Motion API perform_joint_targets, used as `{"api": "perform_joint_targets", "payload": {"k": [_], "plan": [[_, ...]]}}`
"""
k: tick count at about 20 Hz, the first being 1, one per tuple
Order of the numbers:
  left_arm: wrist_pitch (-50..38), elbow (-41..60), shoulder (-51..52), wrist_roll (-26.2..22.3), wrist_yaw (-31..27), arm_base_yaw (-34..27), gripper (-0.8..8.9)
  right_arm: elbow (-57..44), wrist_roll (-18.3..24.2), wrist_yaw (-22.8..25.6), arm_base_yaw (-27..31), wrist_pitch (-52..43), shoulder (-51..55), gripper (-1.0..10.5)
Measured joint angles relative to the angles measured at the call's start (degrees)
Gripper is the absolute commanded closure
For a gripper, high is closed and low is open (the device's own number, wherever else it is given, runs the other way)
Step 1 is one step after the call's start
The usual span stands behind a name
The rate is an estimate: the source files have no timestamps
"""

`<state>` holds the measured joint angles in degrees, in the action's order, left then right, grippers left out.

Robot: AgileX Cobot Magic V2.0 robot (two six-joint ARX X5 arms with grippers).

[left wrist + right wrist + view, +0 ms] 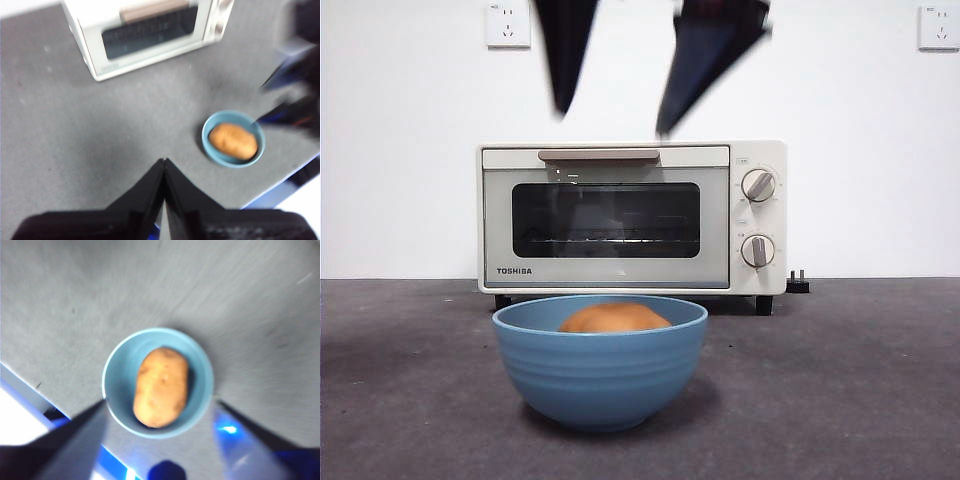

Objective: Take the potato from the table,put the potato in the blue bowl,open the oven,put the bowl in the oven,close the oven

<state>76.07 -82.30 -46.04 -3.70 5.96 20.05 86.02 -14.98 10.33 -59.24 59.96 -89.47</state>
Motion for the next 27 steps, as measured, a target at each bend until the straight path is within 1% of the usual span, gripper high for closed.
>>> {"api": "perform_joint_targets", "payload": {"k": [2, 4, 6, 9, 11, 12, 15, 18, 23, 27], "plan": [[-2.27, 0.0, -3.91, -1.31, 0.0, 0.0, 8.19, 0.17, 0.02, 3.65, -0.44, 1.99, 5.77, 9.2], [-8.79, 0.0, -7.8, -2.36, 0.24, 0.0, 8.19, 0.42, -0.02, 8.35, -0.42, 4.59, 12.17, 9.6], [-14.97, 0.0, -11.91, -2.89, 0.26, 0.0, 8.19, 0.44, -0.44, 12.33, -0.28, 7.63, 17.64, 9.6], [-20.59, 0.0, -19.02, -4.0, 0.42, 0.0, 8.19, 0.44, -2.01, 15.47, -0.33, 12.11, 24.76, 9.6], [-25.59, 0.0, -25.24, -4.79, 3.58, 0.0, 8.19, 0.44, -3.21, 18.53, -0.37, 14.97, 29.66, 9.6], [-28.46, 0.0, -28.68, -4.94, 6.73, 0.0, 8.2, 0.44, -4.07, 19.96, -0.37, 16.37, 32.24, 9.6], [-34.12, 0.0, -34.1, -5.27, 9.27, 0.0, 8.19, 0.44, -6.1, 21.73, -0.33, 17.75, 36.28, 9.6], [-39.47, 0.0, -38.53, -5.29, 9.49, 0.0, 8.2, 0.44, -7.74, 22.03, -0.35, 17.75, 40.19, 9.6], [-45.2, 0.0, -44.22, -5.27, 9.99, -0.26, 8.19, 0.44, -9.79, 22.08, -0.35, 17.75, 46.12, 9.6], [-49.24, 0.0, -47.52, -5.27, 15.08, -1.03, 8.19, 0.44, -10.86, 22.08, -0.35, 17.75, 50.73, 9.6]]}}
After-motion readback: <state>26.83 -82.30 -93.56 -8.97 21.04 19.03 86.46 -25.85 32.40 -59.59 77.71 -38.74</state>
